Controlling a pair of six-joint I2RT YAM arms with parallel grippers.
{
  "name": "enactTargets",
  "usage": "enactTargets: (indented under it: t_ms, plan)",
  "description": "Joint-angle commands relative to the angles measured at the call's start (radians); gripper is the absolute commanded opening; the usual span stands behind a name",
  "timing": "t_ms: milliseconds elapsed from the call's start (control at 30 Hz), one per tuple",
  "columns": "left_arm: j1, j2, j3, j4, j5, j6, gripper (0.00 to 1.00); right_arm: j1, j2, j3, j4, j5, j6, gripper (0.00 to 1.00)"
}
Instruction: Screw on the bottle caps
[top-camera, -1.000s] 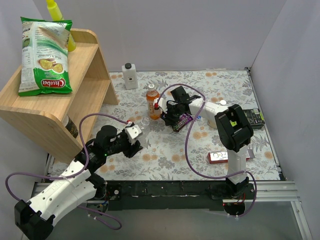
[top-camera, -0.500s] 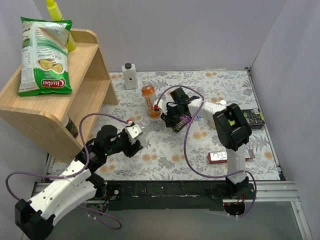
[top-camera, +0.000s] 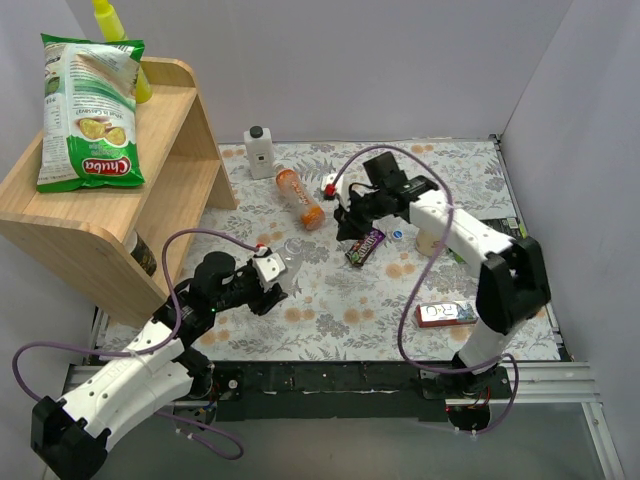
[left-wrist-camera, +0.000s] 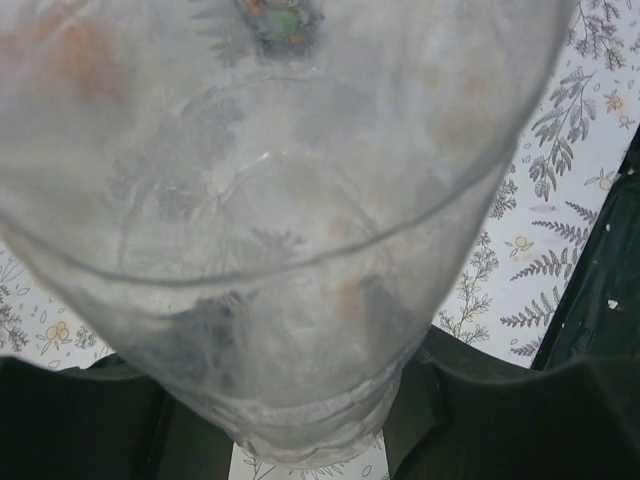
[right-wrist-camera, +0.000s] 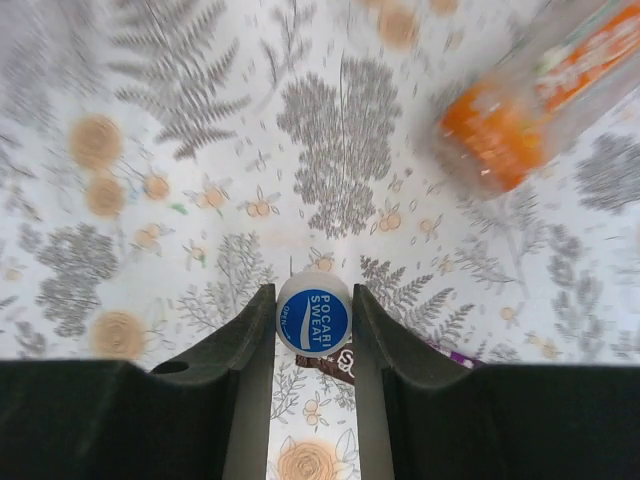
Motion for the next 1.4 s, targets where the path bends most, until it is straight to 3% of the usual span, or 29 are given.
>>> enactTargets:
  t_ms: [0,100,233,333,567,1367]
  plan:
    - [0.005,0.031,-0.019,0.038,0.1,0.074,0.0,-0.013,-0.216,0.083,-0.097,-0.192,0.053,0.16]
    - [0.005,0.077,-0.019,0.039,0.157,0.123,0.0,-0.012,-0.309,0.106,-0.133,-0.249,0.008,0.17]
    - [-0.001,0.124,-0.008,0.03,0.227,0.214,0.0,0.043,-0.376,0.129,-0.224,-0.26,-0.207,0.17]
    - [-0.004,0.161,0.017,0.03,0.246,0.278,0.0,0.092,-0.405,0.128,-0.293,-0.264,-0.355,0.16]
    - [-0.021,0.186,0.04,0.033,0.246,0.349,0.0,0.214,-0.432,0.115,-0.371,-0.234,-0.51,0.16]
    - [-0.051,0.15,0.055,0.058,0.263,0.41,0.0,0.312,-0.334,0.164,-0.41,-0.25,-0.605,0.16]
